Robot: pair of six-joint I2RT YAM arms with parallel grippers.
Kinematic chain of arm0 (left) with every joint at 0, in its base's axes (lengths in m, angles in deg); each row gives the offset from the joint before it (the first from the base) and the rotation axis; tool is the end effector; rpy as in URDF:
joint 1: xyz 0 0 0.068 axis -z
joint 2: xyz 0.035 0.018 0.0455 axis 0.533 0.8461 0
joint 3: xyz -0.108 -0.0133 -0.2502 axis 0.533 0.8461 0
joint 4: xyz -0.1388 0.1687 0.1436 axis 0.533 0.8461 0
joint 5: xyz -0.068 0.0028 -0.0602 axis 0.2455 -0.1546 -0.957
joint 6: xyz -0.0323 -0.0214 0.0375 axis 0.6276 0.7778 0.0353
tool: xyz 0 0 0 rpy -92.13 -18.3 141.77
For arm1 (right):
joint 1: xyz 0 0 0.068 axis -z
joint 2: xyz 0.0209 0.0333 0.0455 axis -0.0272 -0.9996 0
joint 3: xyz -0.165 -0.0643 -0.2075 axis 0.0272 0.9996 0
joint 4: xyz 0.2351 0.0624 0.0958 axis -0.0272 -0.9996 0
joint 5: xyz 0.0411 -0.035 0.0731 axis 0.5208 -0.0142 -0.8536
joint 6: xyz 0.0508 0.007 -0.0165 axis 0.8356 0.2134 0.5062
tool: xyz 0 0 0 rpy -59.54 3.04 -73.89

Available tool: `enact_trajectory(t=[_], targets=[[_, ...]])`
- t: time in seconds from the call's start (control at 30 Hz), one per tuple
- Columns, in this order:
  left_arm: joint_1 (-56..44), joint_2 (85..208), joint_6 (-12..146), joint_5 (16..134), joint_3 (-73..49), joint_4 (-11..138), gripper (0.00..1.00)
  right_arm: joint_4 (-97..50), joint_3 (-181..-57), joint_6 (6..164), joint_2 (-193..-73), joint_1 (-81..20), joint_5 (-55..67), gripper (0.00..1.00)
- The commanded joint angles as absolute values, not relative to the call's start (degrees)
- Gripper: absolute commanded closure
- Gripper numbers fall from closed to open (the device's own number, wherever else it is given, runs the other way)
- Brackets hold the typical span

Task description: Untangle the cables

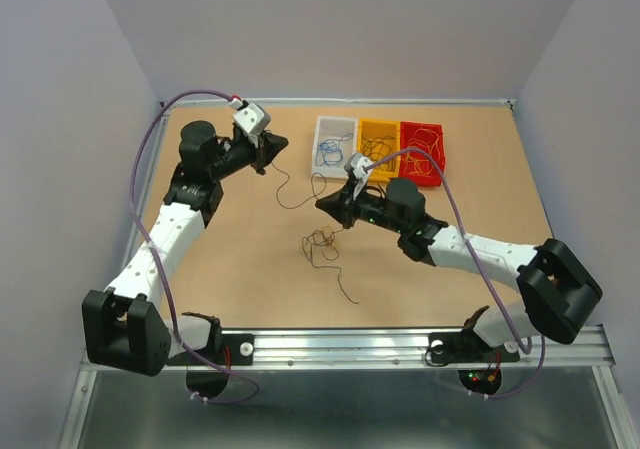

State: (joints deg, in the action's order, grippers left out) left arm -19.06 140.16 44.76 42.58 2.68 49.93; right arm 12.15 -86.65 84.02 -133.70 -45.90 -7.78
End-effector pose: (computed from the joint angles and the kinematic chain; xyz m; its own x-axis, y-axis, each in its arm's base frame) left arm 0.2647 -0.0856 0.3776 0.2104 0.0890 -0.9736 0.7782 0.5876 0.2219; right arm 0.2189 0.2320 0.2629 -0.1347 -0.0015 -0.9909 -0.9025 0.4130 0.1221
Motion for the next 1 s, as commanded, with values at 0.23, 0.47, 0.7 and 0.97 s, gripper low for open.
enact_trajectory(t=[0.23,0.47,0.7,0.97], targets=[[-18.58,144.66,47.29,39.5,2.86,45.47,0.99,1.01,-110.62,86.11,-126.96,-46.39,4.94,0.99],[-18.58,146.07,48.61,39.06,3.39,44.24,1.0,-5.7,-119.9,89.09,-131.09,-46.39,6.79,0.99],[-18.58,145.63,48.96,38.54,4.71,42.57,1.0,0.01,-110.59,90.68,-132.23,-46.39,5.92,0.99],[-18.58,145.72,49.22,37.31,5.33,42.3,1.0,5.71,-104.0,90.85,-133.55,-46.39,2.05,0.99]])
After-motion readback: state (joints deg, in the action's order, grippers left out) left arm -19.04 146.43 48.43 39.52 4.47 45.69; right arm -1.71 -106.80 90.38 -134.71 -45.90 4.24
